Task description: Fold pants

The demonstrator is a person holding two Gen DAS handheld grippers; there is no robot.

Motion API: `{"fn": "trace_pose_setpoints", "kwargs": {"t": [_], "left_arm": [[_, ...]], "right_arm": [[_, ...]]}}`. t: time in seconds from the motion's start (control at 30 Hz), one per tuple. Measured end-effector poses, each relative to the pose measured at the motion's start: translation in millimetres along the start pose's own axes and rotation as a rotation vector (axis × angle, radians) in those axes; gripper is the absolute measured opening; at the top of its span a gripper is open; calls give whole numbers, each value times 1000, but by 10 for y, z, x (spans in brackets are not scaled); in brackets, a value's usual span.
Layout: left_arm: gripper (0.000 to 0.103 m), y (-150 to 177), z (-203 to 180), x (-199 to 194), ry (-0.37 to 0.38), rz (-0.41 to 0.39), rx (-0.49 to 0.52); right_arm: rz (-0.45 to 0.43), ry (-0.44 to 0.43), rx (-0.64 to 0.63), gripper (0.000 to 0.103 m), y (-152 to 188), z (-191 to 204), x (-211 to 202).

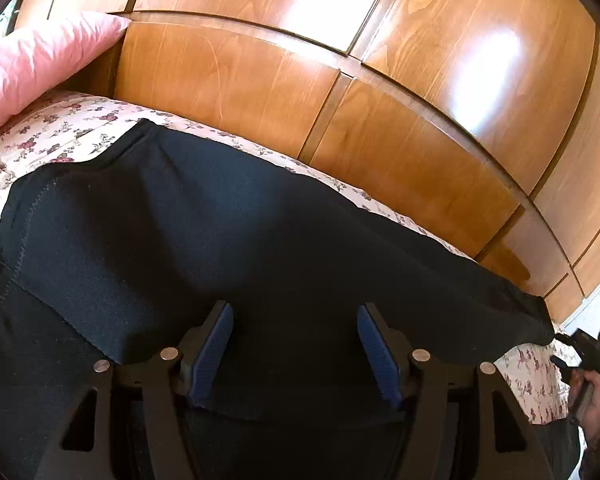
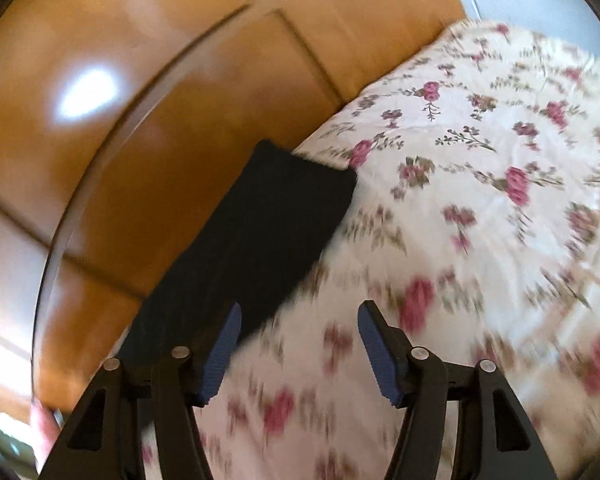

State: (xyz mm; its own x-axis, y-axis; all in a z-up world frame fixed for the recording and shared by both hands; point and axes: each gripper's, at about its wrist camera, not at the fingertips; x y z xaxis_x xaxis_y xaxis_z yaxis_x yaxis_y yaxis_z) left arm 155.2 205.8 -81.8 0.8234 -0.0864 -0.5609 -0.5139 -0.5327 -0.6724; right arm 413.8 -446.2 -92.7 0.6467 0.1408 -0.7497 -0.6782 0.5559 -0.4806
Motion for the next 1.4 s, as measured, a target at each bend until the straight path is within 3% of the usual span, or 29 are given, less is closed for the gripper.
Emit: {"fn": "trace_pose_setpoints", "kwargs": {"t": [0.17, 0.4, 0.53, 0.73, 0.83, 0.93, 1.0, 1.07, 1.13, 1.2, 1.27, 1.4], "left_arm": [[65, 25, 18, 1, -3, -14, 4], [65, 33, 55, 15, 13, -27, -4], [65, 31, 66, 15, 19, -28, -9], [65, 20, 71, 12, 21, -25, -11], [65, 18, 72, 14, 23, -25, -11], [65, 17, 75, 16, 26, -24, -11], [65, 16, 81, 17, 28, -23, -12], [65, 16, 87, 19, 32, -22, -14], [65, 15, 93, 19, 36, -23, -16], [65, 14, 92, 20, 36, -22, -16], [65, 13, 92, 19, 36, -22, -17], [65, 8, 92, 20, 36, -18, -19]], "right_arm": [[-43, 24, 65, 48, -231, 43, 233], [-56, 25, 68, 14, -354, 123, 322], [-118, 5, 33, 12, -349, 97, 9], [-198, 16, 18, 11, -333, -132, -622], [-211, 48, 3, 11, -266, -247, -750], [-173, 105, 18, 11, -135, -428, -670], [-93, 153, 52, 12, -18, -583, -469], [-88, 129, 89, 13, 49, -696, -416], [-77, 116, 119, 30, 27, -711, -487], [-82, 167, 115, 44, 25, -679, -620], [-125, 165, 75, 45, 78, -599, -849], [-125, 143, -59, 45, 425, -391, -1166]]}}
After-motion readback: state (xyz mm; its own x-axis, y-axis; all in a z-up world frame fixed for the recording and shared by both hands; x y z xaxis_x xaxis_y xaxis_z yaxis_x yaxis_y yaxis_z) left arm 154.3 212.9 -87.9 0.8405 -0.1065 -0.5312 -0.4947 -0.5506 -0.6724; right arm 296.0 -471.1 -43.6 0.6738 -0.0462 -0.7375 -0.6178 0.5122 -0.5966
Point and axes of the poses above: each gripper's, at about its wrist camera, not at the fingertips, and x roughly the way its jaws point, z to its left, y to its underside, and after that the axes turned 8 degrees about y, right-handed
